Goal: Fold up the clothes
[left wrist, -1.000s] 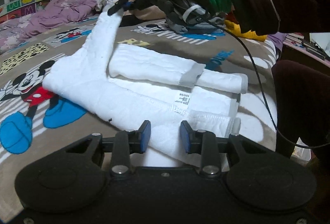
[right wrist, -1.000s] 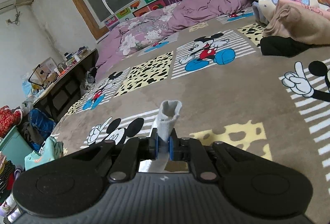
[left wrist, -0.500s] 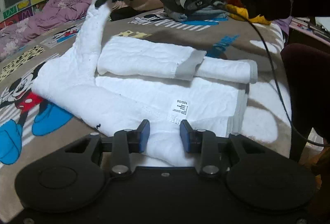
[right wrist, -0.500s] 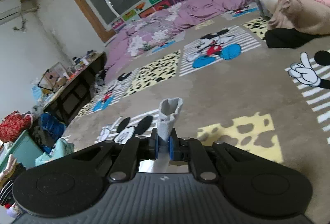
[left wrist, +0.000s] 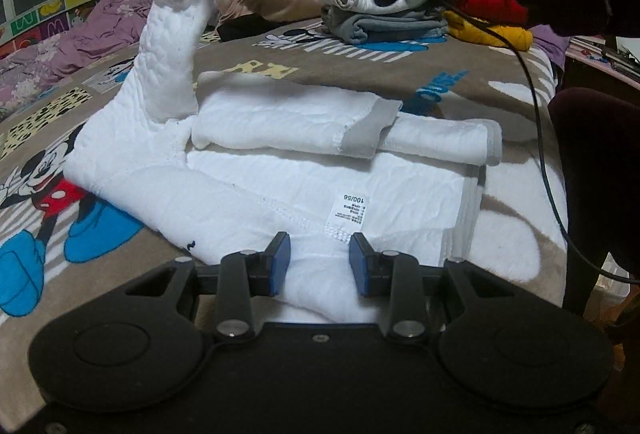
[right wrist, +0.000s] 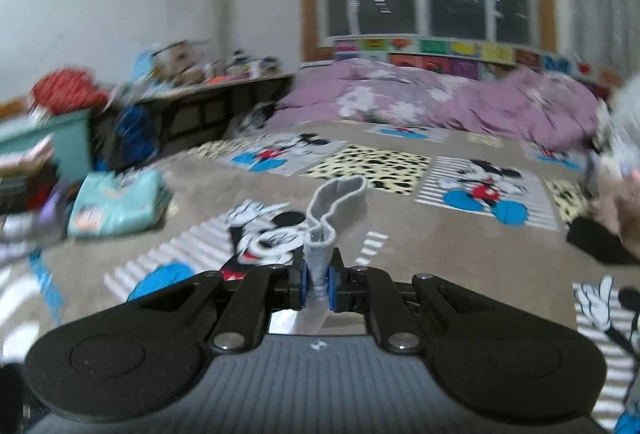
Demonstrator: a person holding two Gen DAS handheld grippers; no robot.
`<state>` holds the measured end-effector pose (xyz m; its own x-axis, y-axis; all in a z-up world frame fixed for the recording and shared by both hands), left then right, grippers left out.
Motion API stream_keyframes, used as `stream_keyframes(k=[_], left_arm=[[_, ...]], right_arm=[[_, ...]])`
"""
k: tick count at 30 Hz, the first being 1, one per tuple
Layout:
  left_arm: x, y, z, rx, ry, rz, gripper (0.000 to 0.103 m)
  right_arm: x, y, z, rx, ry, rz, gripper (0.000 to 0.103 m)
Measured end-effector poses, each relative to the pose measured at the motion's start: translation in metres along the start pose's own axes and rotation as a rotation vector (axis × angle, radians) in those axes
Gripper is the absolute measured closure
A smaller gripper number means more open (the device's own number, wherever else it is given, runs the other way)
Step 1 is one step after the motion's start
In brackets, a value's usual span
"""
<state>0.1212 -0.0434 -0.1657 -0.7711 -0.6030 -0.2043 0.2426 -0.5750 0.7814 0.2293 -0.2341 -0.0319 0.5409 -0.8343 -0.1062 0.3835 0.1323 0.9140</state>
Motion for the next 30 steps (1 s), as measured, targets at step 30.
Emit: stream_keyframes(k=[30], left_arm=[[-0.011, -0.017, 0.055, -0.037, -0.102, -0.038, 0.079]], right_arm=[[0.054, -0.026, 0.02, 0.075, -0.092, -0.237, 0.091]])
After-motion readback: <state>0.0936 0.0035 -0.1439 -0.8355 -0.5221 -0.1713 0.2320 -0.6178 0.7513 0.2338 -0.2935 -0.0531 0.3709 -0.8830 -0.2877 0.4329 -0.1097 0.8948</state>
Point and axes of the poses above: each gripper's, at about its wrist camera, not at the fingertips, and z roughly against the way its jaws point, x to its right, y to its top, the point moved 2 cm from there along -z, roughly the way its jaws point, and after that the axes turned 11 degrees about y, right-handed, at the moved point
